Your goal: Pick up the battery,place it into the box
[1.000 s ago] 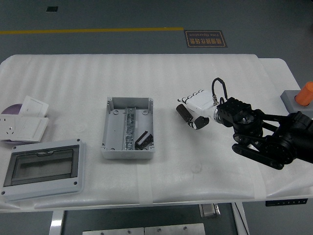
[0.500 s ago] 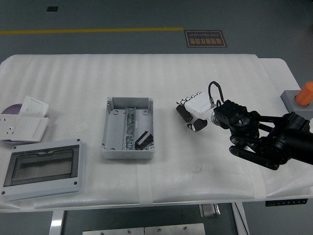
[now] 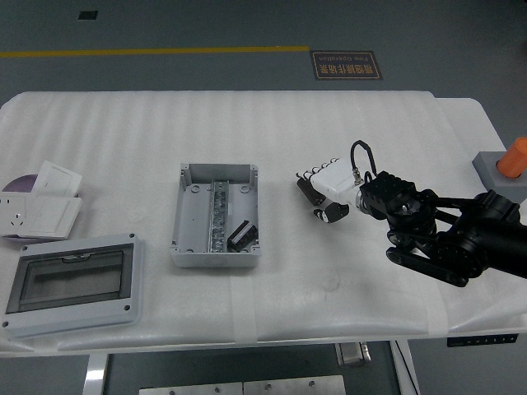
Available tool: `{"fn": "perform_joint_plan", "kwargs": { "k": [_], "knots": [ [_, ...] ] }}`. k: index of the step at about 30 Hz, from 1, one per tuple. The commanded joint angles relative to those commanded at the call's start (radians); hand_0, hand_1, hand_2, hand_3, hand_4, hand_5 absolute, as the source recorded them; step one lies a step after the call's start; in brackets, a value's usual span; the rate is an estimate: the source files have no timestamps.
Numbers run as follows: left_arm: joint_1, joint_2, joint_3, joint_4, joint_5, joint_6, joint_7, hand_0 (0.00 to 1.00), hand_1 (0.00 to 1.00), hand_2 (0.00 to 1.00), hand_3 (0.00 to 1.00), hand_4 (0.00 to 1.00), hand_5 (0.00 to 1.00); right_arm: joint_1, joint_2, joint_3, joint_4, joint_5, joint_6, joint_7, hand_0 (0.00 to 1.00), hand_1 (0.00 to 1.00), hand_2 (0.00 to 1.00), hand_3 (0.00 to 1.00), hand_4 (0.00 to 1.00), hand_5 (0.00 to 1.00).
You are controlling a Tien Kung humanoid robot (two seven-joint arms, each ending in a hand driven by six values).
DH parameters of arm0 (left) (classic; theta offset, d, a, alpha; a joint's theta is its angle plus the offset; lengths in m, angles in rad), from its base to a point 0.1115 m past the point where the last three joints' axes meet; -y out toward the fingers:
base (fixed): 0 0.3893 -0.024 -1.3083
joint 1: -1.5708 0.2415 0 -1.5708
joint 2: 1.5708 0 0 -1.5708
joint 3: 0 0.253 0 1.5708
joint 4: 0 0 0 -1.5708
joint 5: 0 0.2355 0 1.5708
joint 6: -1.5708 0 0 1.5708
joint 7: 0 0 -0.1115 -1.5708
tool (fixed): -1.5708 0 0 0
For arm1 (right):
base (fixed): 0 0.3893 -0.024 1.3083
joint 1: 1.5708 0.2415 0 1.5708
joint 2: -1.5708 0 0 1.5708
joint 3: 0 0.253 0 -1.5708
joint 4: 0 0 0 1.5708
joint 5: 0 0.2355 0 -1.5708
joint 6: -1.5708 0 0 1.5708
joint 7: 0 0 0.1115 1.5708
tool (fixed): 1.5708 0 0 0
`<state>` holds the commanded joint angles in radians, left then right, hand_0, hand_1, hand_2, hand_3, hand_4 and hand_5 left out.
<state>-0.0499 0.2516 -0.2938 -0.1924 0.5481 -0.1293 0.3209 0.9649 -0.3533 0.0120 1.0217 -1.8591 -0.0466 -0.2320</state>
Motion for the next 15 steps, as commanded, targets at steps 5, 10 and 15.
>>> {"fn": "perform_joint_plan", "kwargs": {
  "k": [5,10,15],
  "knots": [
    [-0.001,-0.001,0.01,-0.001,-0.007,0.002,-0.004,0.6,0.663,0.546,0.549,0.472,0.483,0.002,-0.001,-0.003,-0.008,-0.001,-0.003,0.006,0.86,0.817,0.827,0.962,0.44,0.235],
    [-0.001,-0.002,0.018,-0.001,-0.011,0.003,-0.007,0.6,0.663,0.546,0.549,0.468,0.49,0.004,-0.002,-0.002,-0.01,0.0,-0.009,0.011,0.845,0.801,0.781,0.871,0.4,0.214],
    [-0.002,-0.003,0.024,-0.002,-0.015,0.005,-0.01,0.599,0.662,0.547,0.549,0.468,0.492,0.006,-0.005,0.003,-0.007,0.003,-0.021,0.016,0.831,0.791,0.767,0.854,0.369,0.19]
  ]
}}
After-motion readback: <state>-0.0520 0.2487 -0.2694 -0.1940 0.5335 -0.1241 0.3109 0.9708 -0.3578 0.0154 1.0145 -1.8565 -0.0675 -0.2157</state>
